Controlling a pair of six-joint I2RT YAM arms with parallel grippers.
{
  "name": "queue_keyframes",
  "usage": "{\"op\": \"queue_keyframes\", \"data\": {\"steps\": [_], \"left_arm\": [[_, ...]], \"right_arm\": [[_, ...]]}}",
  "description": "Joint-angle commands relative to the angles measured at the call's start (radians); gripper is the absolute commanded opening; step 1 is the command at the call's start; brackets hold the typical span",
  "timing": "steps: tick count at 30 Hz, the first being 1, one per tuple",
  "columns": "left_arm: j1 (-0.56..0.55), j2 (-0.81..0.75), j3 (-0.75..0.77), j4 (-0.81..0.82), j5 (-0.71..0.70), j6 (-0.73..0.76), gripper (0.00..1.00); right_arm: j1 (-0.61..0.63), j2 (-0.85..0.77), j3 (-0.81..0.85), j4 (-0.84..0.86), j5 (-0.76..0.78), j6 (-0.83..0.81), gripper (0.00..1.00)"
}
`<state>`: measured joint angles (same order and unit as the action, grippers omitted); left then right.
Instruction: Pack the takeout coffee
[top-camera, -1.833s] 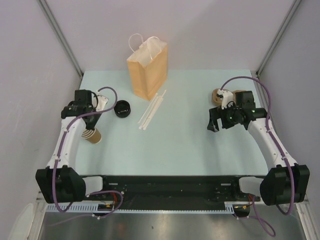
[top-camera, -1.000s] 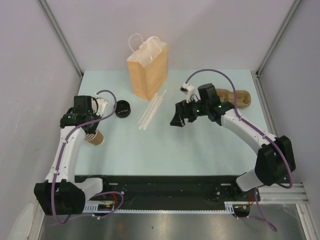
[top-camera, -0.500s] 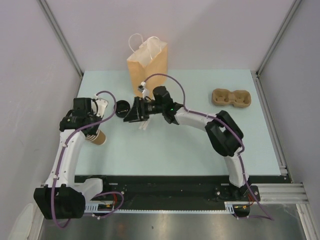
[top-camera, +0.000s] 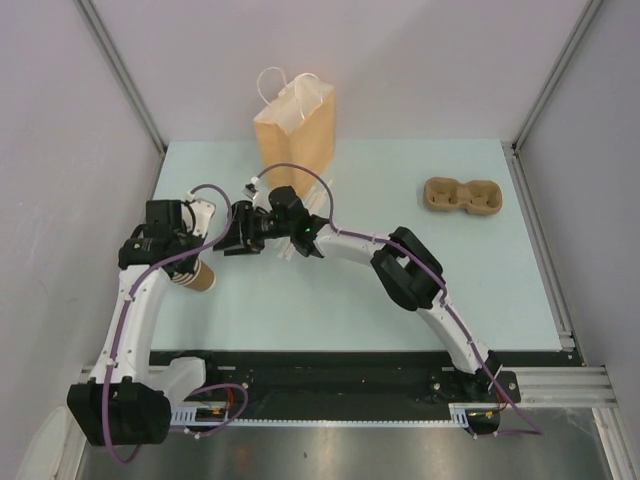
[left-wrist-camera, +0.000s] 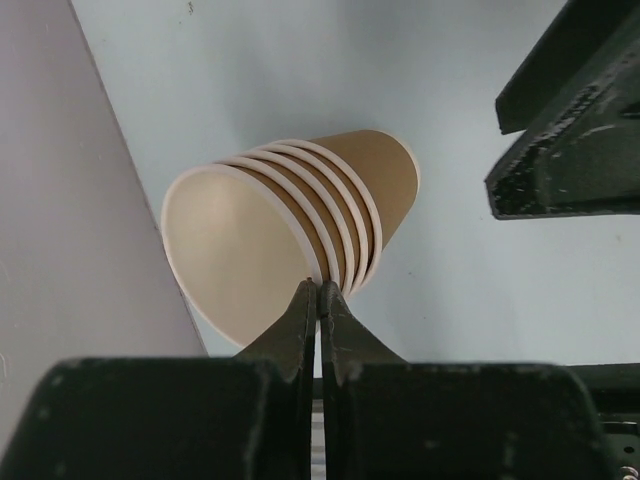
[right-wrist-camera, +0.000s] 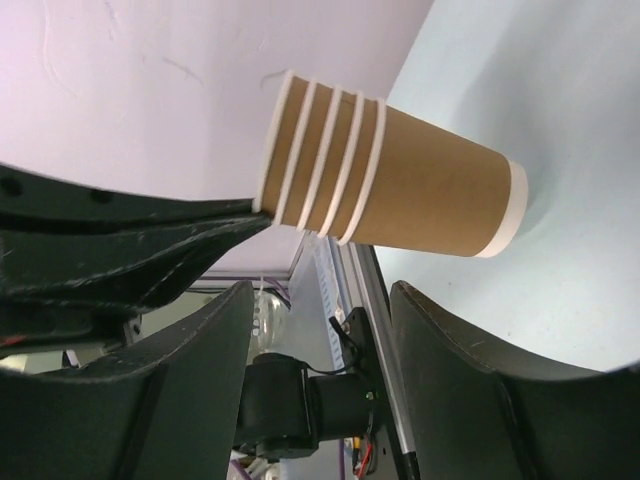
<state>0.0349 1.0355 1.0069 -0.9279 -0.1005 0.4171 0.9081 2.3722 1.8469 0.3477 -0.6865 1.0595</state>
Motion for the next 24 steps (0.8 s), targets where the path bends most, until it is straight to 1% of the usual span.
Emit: {"op": "queue_keyframes", "data": {"steps": [1,7,12,24], "left_arm": [[-0.004,-0.032,-0.01,0.024,0.016,-0.024,0.0],[-0.004,-0.041,-0.03,0.026,0.027,-0.031,0.0],[-0.004,-0.037,-0.037,0.027,0.031,-0.034,0.0],[-0.013,-0.041,-0.039,0.011,0.051,-0.043,0.0]], "right_arm": [[0.034,0.047,0.064,0.053,0.035,0.051,0.62],[0.043,0.087,0.1,0.057,0.047,0.071,0.65],[0.049,0.105,0.12,0.065,0.054,0.088,0.71],[0.063,0.145,0.16,0.066,0.064,0.111,0.71]]}}
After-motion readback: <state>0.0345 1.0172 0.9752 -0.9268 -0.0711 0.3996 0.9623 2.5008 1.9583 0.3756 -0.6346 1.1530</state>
